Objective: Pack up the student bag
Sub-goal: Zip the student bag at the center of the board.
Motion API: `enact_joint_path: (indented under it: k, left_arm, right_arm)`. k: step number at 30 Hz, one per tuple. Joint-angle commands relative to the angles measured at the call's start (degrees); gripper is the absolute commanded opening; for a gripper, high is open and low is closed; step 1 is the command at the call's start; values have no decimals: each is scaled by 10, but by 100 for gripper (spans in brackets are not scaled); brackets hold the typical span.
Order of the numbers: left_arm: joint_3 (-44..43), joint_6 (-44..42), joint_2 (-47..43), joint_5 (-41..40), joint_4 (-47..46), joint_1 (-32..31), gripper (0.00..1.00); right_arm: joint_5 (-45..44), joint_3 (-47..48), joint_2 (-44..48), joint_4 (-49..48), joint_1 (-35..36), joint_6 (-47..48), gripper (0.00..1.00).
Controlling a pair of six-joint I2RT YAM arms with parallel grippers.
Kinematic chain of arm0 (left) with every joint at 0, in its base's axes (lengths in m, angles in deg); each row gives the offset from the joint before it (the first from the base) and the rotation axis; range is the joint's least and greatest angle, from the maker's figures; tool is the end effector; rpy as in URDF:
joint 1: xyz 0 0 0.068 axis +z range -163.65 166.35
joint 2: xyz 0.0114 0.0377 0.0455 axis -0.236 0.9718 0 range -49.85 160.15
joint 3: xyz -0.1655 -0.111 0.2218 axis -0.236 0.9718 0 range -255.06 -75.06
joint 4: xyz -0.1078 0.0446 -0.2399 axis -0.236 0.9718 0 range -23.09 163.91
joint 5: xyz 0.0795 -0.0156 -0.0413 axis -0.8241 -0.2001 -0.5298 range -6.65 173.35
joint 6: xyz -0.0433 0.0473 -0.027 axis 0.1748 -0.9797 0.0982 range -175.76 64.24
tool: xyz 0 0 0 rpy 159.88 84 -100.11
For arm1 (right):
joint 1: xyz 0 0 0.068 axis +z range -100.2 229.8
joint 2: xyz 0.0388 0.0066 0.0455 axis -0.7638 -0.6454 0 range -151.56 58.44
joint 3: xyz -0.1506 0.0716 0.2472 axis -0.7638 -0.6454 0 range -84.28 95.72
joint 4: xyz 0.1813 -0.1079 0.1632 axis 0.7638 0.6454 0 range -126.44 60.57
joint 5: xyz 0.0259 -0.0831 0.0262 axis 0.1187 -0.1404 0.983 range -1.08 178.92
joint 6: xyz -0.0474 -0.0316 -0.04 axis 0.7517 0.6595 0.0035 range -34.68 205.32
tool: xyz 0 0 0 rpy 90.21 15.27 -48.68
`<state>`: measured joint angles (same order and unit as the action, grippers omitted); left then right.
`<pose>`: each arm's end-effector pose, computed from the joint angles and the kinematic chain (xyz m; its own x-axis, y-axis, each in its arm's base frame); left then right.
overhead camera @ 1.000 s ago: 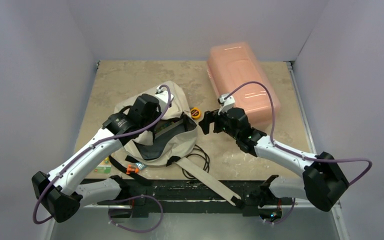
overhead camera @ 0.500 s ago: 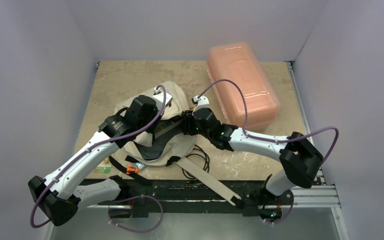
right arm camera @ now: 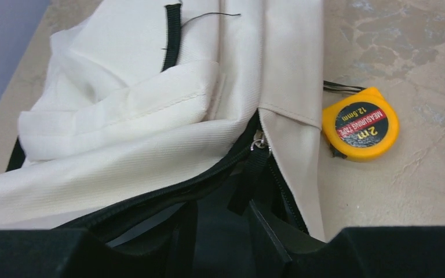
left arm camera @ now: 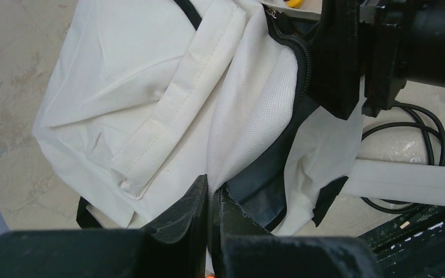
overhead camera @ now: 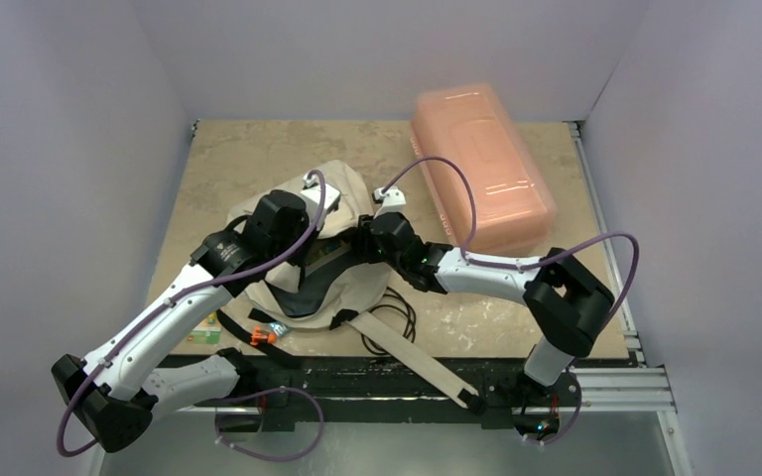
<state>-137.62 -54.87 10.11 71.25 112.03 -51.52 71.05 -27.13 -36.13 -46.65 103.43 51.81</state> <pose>0.1792 -0.1243 0.3486 -0.5409 0.4014 -0.7391 0.4700 0.8730 0.1302 0.2466 0.3056 0.2396 -0.5599 0.1259 -0.8190 -0.3543 0.8571 0.3740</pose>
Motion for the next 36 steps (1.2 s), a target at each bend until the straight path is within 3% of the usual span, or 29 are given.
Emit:
enact_joint_path:
  k: [1, 7, 11, 13, 15, 16, 18, 20, 23, 26, 31, 36]
  left_arm:
    - [-13, -3, -16, 20, 5, 5, 0]
    - [-11, -3, -16, 26, 6, 5, 0]
    - [-7, 6, -15, 40, 9, 6, 0]
    - [-4, 9, -15, 49, 13, 6, 0]
    - [-4, 15, -16, 65, 22, 5, 0]
    - [-6, 16, -17, 81, 31, 5, 0]
    - [-13, 31, -26, 106, 57, 6, 28]
    - [-19, 58, -51, 146, 75, 20, 57]
    - [-41, 123, -65, 249, 42, 67, 84]
    - [-62, 204, -31, 286, -37, 94, 80]
    - [-158, 293, 129, 200, -101, 103, 77]
    - [-290, 274, 311, 67, -42, 102, 93]
  right_arm:
    - [-77, 17, -15, -32, 0, -30, 41]
    - [-113, 7, -27, -84, -5, -17, 48]
    - [-133, 4, -45, -136, -9, 8, 45]
    - [-134, 0, -54, -162, -11, 20, 32]
    - [-147, -1, -56, -160, -11, 27, 0]
    - [-155, -7, -50, -154, -11, 30, 0]
    - [-123, -36, -9, -148, -13, 43, 0]
    - [-21, -55, 24, -157, -24, 84, 0]
    - [160, -48, 49, -102, -52, 104, 0]
    - [272, -57, 63, -83, -93, 110, 0]
    - [328, -44, 60, -56, -108, 119, 0]
    - [336, -32, 61, -47, -112, 116, 0]
